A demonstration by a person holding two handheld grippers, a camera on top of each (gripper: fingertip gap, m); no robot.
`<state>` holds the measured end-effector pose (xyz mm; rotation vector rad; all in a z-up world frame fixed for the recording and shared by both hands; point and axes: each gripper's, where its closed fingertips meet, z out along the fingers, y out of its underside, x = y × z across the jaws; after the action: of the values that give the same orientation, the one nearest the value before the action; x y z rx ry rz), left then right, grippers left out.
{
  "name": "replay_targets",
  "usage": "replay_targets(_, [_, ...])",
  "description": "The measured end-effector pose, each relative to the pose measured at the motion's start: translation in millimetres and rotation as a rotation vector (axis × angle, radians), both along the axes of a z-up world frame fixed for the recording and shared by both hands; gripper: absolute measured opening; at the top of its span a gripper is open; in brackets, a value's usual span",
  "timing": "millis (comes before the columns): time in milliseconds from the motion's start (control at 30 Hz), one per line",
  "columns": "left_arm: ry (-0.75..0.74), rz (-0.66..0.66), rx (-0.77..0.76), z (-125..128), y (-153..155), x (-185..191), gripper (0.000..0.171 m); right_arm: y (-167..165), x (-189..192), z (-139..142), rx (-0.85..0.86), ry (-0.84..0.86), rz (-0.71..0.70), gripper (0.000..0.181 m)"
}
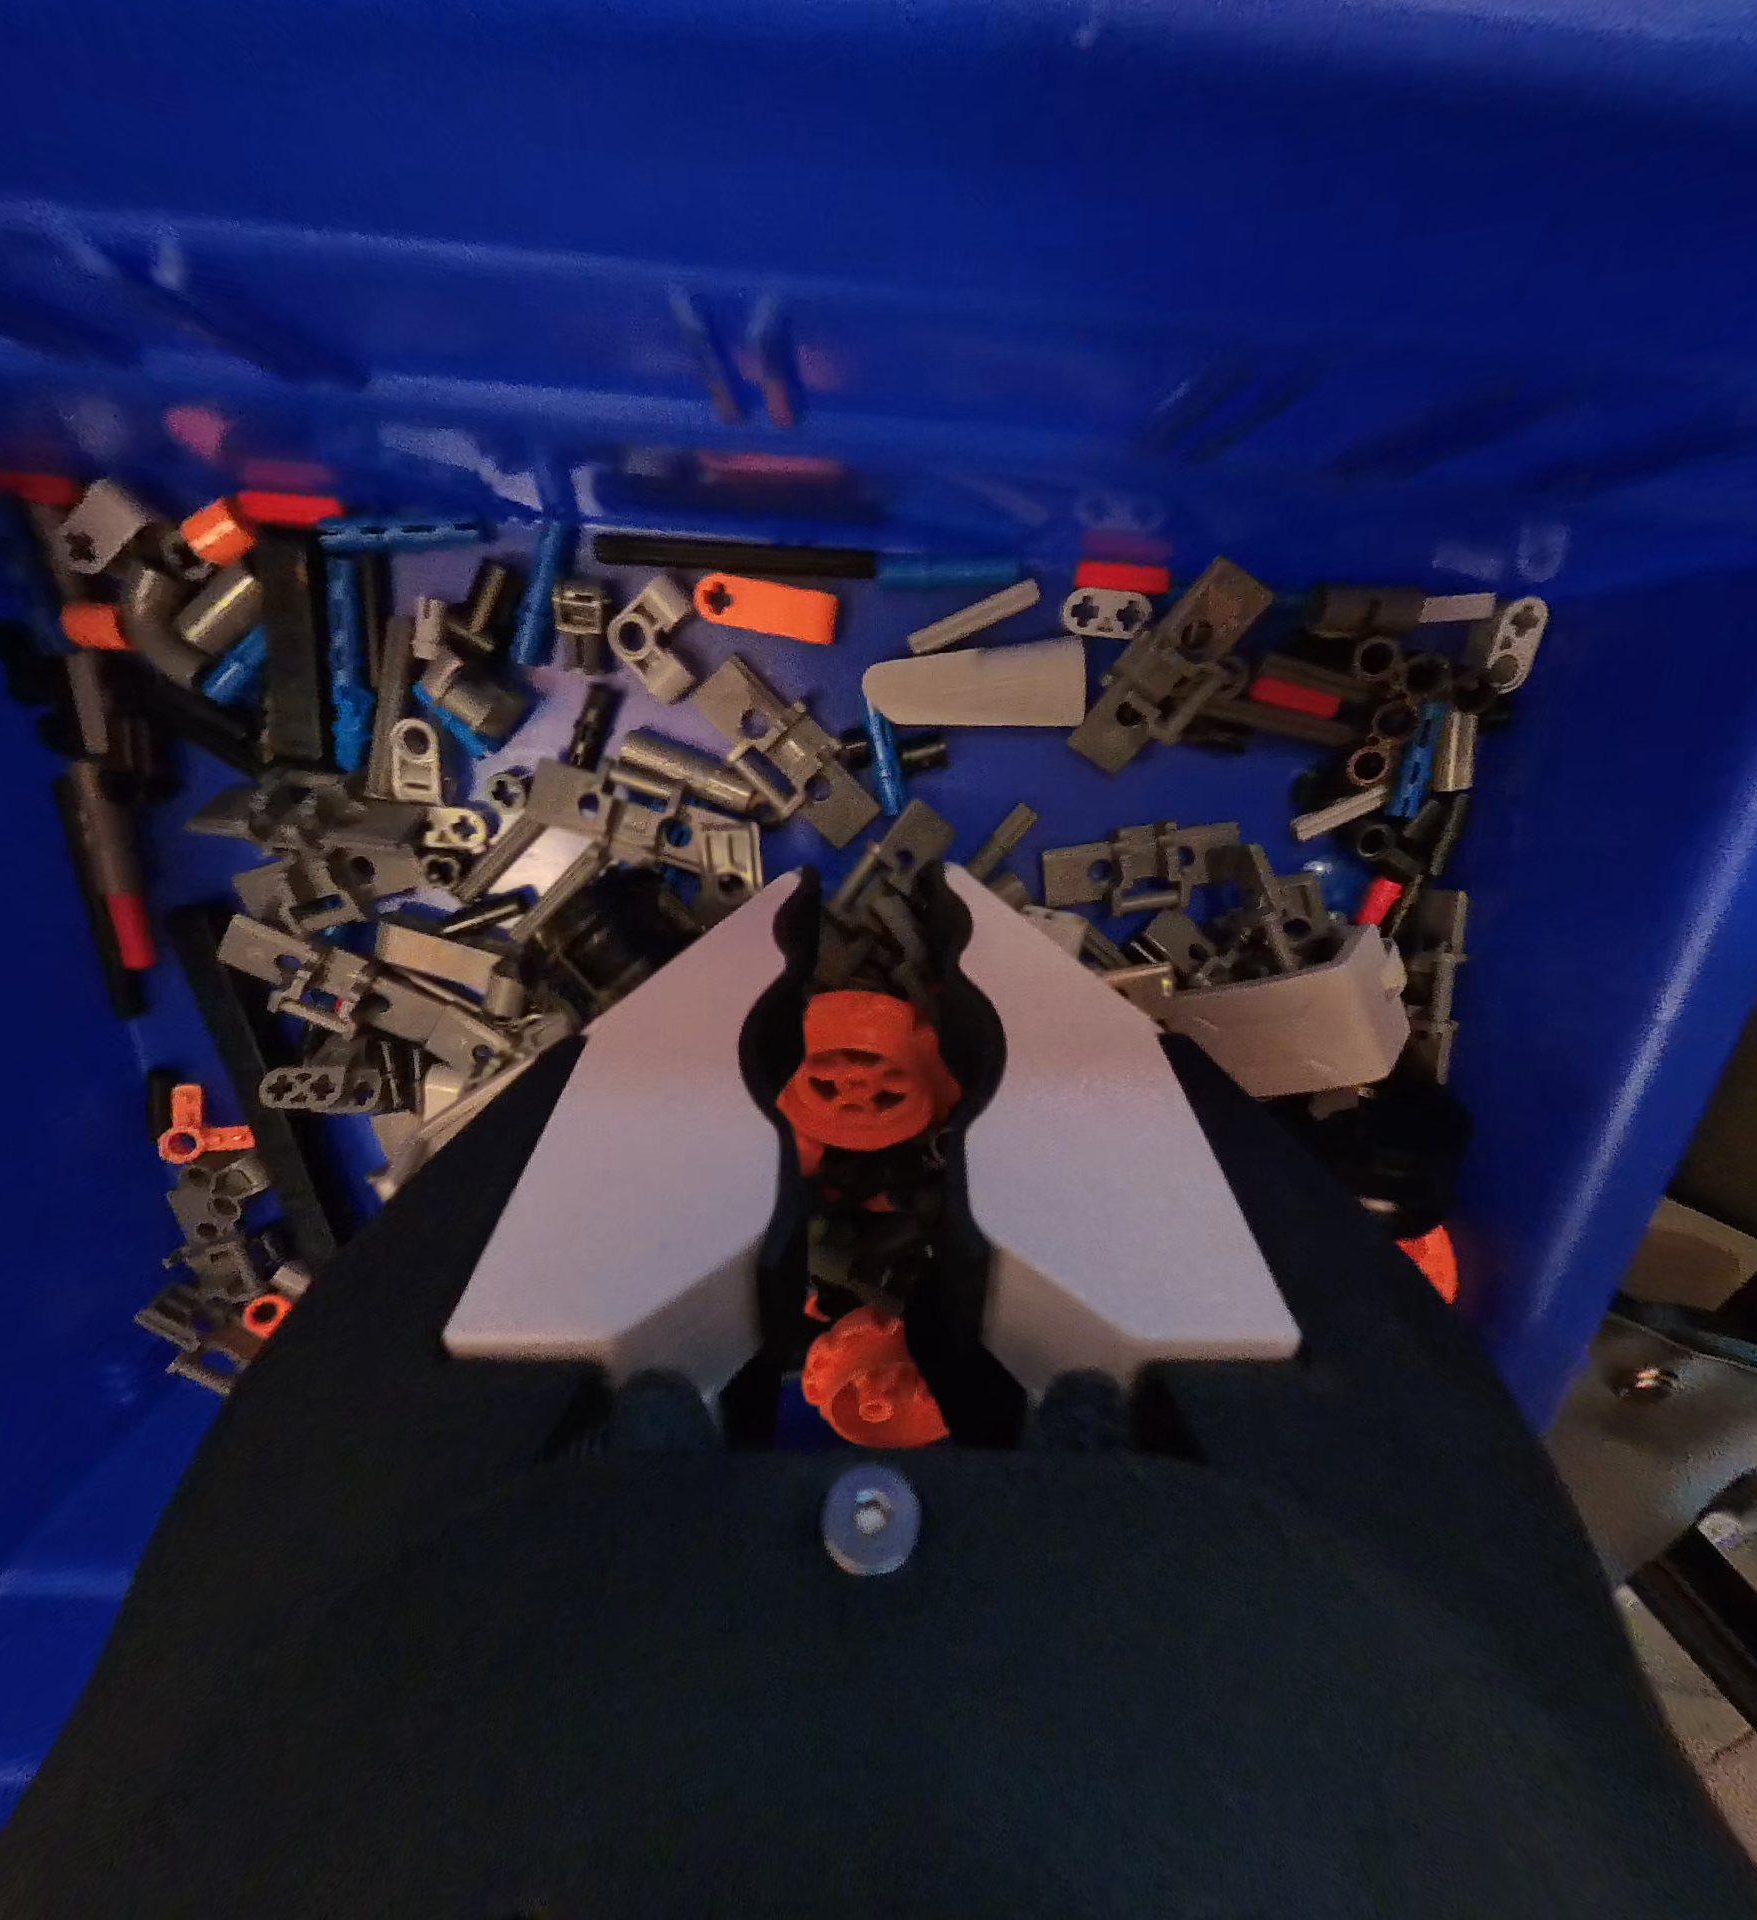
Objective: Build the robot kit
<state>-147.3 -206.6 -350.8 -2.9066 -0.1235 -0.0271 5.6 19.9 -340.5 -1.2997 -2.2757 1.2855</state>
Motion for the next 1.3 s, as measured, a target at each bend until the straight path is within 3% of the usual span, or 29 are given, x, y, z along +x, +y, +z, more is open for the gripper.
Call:
replay_targets(233, [-0.147, -0.048, 0.116, 30.8, 11.3, 29.1, 0.029, -0.1, 0.0, -0.1, -0.001, -0.002, 0.001, 0.06])
replay_targets(367, [-0.232, -0.08, 0.145, 26.8, 25.4, 62.6, 0.039, -0.3, 0.2, -0.2, 0.0, -0.003, 0.003, 0.06])
replay_targets(500, [-0.158, -0.081, 0.149, 13.8, 39.9, 66.3, 0.048, -0.2, 0.1, 0.1, 0.0, 0.0, 0.001, 0.06])
replay_targets(767, [-0.084, -0.024, 0.125, 2.1, 37.6, 54.1, 0.015, -0.2, 0.3, 1.2, -0.001, 0.008, 0.002, 0.06])
replay_targets(867, [-0.071, 0.002, 0.102, -0.6, 28.7, 42.0, 0.01, -0.3, 0.3, 1.2, 0.0, 0.008, 0.003, 0.06])
replay_targets(1000, [0.01, 0.063, 0.061, 0.2, 14.0, 11.2, 0.01, -0.2, 0.3, 1.4, -0.001, 0.009, 0.003, 0.06])
replay_targets(1067, [0.024, 0.061, 0.08, 7.7, 14.7, 7.0, 0.019, -0.4, 0.4, 1.2, 0.0, 0.009, 0.003, 0.06])
replay_targets(1200, [-0.17, -0.05, 0.163, 21.9, 31.2, 52.3, 0.028, -0.6, 0.5, 1.1, 0.0, 0.008, 0.005, 0.06])
replay_targets(1300, [-0.172, -0.117, 0.094, 7.5, 28.5, 69.9, 0.031, -0.4, 0.4, 1.5, -0.001, 0.01, 0.004, 0.06])
